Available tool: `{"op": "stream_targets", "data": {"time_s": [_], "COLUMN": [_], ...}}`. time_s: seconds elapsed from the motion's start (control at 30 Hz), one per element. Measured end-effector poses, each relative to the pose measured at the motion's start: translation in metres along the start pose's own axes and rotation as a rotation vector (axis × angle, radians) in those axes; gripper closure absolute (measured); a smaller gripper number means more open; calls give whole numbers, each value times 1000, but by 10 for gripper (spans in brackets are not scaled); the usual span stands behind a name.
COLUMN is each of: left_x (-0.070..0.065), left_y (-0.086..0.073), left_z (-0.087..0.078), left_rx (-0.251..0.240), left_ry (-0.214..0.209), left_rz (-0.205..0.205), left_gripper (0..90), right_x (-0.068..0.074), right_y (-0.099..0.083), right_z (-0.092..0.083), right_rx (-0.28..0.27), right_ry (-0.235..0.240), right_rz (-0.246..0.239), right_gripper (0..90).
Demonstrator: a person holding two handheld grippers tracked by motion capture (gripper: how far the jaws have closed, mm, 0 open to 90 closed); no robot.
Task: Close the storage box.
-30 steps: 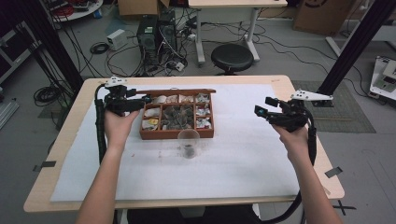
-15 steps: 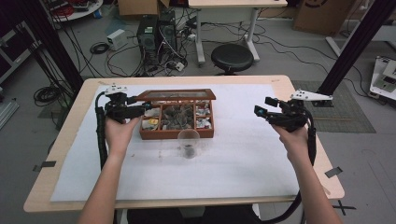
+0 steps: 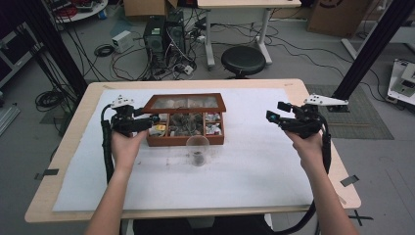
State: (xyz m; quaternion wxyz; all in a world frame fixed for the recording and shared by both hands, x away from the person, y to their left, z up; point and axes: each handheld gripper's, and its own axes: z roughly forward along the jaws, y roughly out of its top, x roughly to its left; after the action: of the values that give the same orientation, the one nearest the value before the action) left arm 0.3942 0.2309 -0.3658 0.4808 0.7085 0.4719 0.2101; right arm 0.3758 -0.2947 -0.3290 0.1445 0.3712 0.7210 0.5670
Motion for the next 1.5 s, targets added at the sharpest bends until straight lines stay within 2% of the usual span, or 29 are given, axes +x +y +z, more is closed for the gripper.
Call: {"op": "stream_targets", "data": {"time_s": [0.83, 1.17, 1.5], "left_x": [-2, -3, -3], "left_y": [-22, -26, -31], "left_z": [2, 1, 1], "left_rx": [33, 43, 51], "left_ry": [0, 4, 2], "left_rz": [1, 11, 4], "left_gripper": [312, 317, 318], "right_x": [1, 1, 0], "right_y": [0, 0, 0], "right_z": [1, 2, 1], "right_rx": [6, 10, 7], "right_ry": [1, 2, -1], "right_rz": [2, 1, 2], "right_gripper": [266, 266, 266]}}
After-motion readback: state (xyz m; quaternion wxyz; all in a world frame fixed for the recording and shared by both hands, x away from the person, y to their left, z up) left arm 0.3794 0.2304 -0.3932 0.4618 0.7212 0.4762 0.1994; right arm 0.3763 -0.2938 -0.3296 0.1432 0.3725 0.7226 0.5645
